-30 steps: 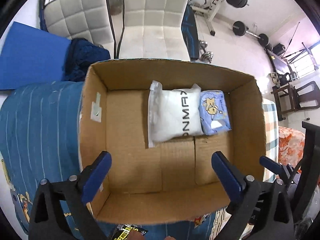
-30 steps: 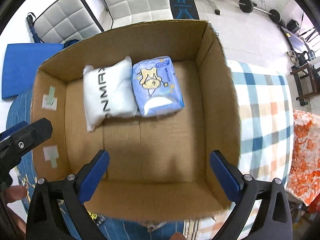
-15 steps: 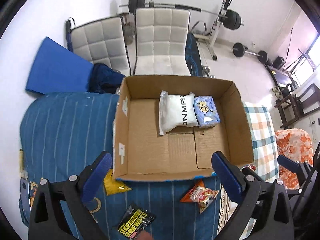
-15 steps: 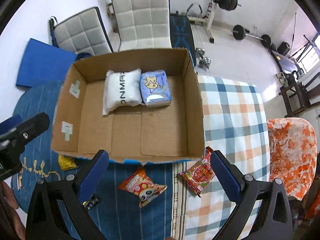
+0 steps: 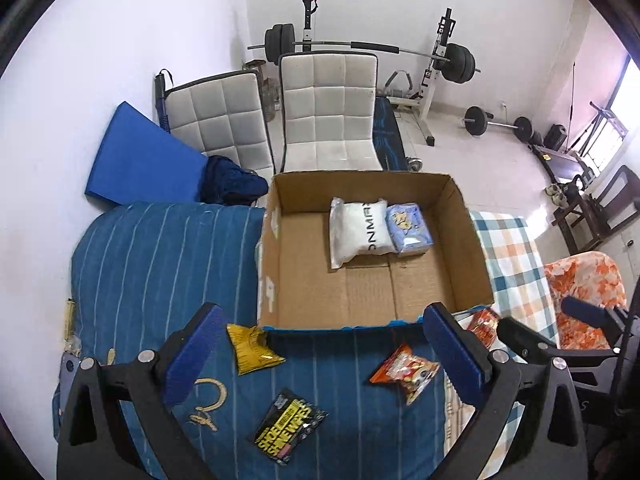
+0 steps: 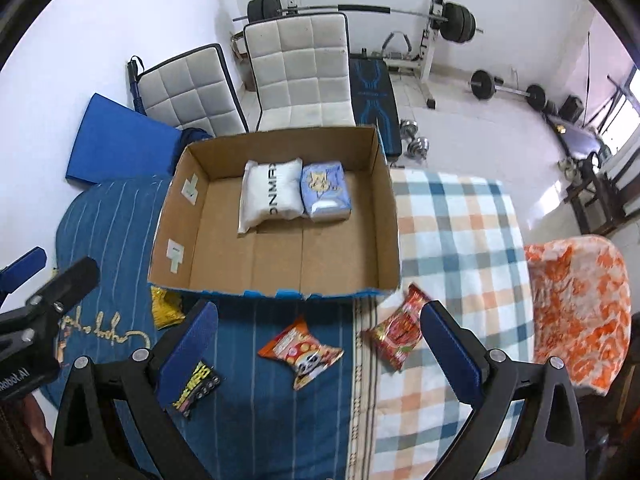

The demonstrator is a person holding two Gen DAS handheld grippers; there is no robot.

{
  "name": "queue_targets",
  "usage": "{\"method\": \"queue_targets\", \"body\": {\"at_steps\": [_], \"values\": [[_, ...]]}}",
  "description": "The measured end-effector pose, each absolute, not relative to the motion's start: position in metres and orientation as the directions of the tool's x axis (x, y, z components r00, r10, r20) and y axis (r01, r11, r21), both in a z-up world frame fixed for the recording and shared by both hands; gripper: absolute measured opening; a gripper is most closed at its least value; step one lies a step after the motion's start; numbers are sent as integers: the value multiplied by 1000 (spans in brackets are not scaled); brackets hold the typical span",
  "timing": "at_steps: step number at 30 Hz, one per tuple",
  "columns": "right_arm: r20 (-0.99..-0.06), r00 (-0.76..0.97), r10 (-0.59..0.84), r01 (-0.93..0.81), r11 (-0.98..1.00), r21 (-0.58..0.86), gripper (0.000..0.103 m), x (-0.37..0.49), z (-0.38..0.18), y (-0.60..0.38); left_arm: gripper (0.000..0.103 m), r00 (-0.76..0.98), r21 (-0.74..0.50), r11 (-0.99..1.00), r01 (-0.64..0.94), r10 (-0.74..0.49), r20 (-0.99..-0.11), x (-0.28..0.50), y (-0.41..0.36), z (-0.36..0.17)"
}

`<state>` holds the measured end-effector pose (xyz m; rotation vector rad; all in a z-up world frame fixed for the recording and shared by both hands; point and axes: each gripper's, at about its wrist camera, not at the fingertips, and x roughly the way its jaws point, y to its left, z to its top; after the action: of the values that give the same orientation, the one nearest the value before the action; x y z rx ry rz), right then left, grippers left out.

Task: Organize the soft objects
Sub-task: 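Withdraw both tools from the box toward the remaining snacks, then grasp the black SHOE SHINE WIPES packet with the left tool while the right tool grasps the orange chip bag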

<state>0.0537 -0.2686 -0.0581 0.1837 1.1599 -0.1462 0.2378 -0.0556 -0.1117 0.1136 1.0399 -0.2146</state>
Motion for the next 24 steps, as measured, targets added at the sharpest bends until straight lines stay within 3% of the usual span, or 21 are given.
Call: {"method": "queue_targets", "body": {"at_steps": [8,17,24], "values": [[-978,125,167,248,949,194,103,41,-176,-265,103,344,85,981,172,21,-939,213,-9,-192],[-998,-63,-18,-102,995,-12,103,66,-282,-218,102,-13,54,955,292,61,-998,190,9,-330],[-987,-148,-56,-174,984,-30,99,84,-319,-211,102,-239,-2,918,396,101,-966,174,-7,-416]]}}
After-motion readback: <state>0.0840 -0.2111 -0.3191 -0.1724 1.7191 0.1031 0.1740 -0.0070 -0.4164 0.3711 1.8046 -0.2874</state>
